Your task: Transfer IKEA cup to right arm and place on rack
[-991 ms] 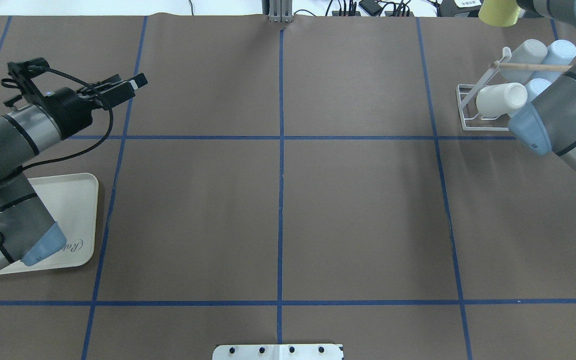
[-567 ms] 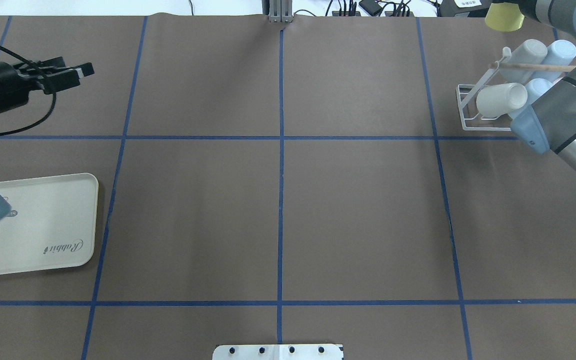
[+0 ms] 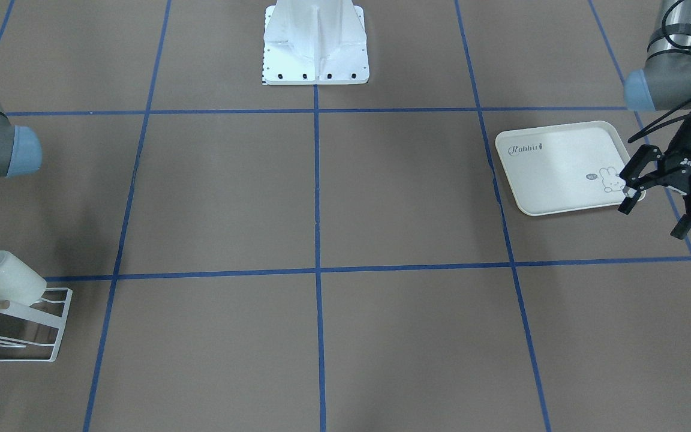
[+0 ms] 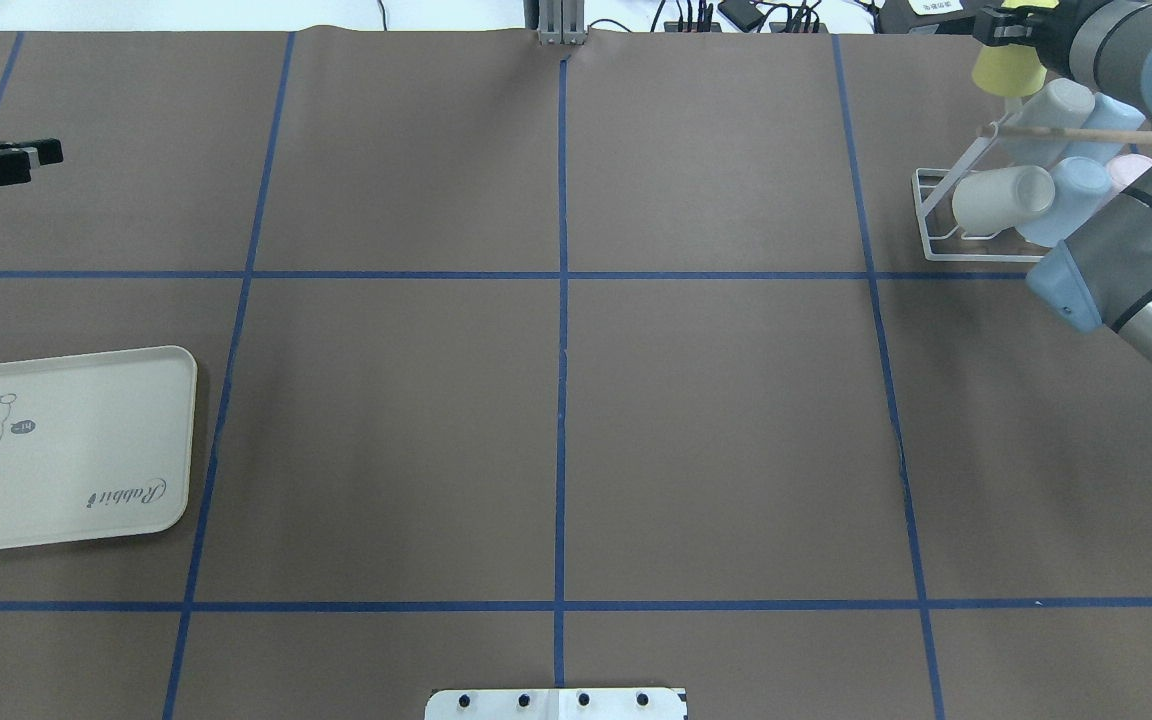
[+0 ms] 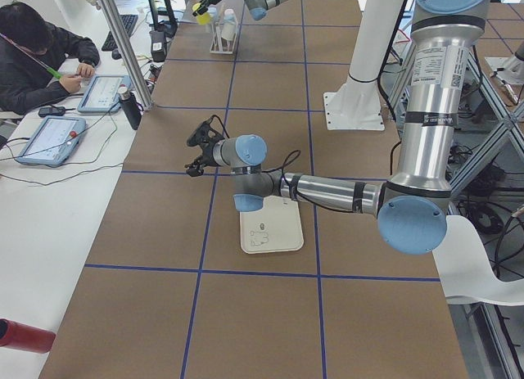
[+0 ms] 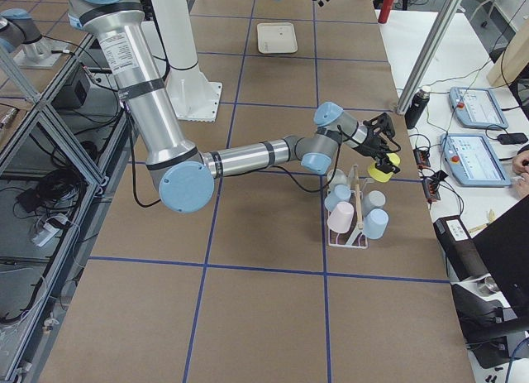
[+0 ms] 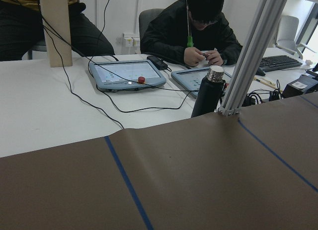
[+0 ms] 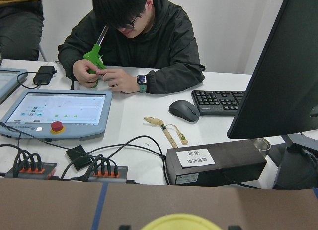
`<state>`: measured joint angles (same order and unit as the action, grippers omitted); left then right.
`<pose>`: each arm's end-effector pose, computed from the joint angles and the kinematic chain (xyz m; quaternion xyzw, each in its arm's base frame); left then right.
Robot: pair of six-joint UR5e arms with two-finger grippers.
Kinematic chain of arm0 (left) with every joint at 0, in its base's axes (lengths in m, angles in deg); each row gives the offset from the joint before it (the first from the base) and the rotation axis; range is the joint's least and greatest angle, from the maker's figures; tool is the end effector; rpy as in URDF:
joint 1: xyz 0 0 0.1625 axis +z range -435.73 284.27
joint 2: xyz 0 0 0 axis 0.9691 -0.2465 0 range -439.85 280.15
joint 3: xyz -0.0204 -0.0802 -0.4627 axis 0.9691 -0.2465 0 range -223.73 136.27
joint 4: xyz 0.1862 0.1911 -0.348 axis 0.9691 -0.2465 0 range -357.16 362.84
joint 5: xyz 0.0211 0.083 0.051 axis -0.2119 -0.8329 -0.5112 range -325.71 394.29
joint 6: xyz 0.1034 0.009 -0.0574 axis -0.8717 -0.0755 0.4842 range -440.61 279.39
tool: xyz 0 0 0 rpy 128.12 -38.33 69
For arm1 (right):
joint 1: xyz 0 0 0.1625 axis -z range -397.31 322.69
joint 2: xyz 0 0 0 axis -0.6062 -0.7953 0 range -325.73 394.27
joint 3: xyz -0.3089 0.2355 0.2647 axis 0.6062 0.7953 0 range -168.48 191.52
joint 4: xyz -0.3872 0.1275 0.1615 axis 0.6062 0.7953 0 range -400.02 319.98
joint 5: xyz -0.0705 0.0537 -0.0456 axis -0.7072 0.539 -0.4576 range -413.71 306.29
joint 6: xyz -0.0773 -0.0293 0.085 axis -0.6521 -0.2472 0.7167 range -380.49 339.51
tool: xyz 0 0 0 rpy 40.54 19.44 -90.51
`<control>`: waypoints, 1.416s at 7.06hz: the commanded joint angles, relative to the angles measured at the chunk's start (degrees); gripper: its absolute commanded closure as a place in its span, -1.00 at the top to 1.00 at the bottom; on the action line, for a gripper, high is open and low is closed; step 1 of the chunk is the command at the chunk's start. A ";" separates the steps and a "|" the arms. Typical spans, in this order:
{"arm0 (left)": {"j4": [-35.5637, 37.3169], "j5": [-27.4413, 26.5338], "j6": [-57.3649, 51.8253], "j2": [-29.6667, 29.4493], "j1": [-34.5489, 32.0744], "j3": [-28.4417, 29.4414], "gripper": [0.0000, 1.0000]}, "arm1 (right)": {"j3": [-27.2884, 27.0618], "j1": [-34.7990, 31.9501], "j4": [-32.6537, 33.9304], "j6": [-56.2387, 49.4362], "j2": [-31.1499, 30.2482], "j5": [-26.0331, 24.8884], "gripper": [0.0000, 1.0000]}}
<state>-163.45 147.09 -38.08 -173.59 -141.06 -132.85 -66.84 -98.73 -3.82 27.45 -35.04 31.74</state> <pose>0.1602 -0.5581 0.5334 0.4359 0.4725 0.0070 0.7660 -0.2236 -0.7086 0.5018 0.4301 -0.2960 0.1638 0.8370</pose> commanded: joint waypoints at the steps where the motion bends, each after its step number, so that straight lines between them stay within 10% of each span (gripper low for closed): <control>1: 3.52 3.66 -2.62 0.49 -1.64 -0.53 1.00 | -0.30 0.69 -3.49 -0.13 -2.41 0.24 -1.00; 7: 3.61 3.57 -2.71 0.75 -1.64 -0.35 1.00 | -0.57 2.53 -3.59 0.04 -3.91 0.68 -1.00; 8: 3.52 3.57 -2.63 0.75 -1.55 -0.35 1.00 | -0.04 2.88 -3.59 0.13 -3.56 0.68 0.61; 10: 3.61 3.57 -2.71 0.75 -1.55 -0.35 1.00 | -1.18 2.62 -3.59 -0.13 -3.73 5.30 1.00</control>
<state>-159.90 150.66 -40.74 -172.84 -142.63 -133.21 -67.46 -96.04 -7.45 27.47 -38.83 34.07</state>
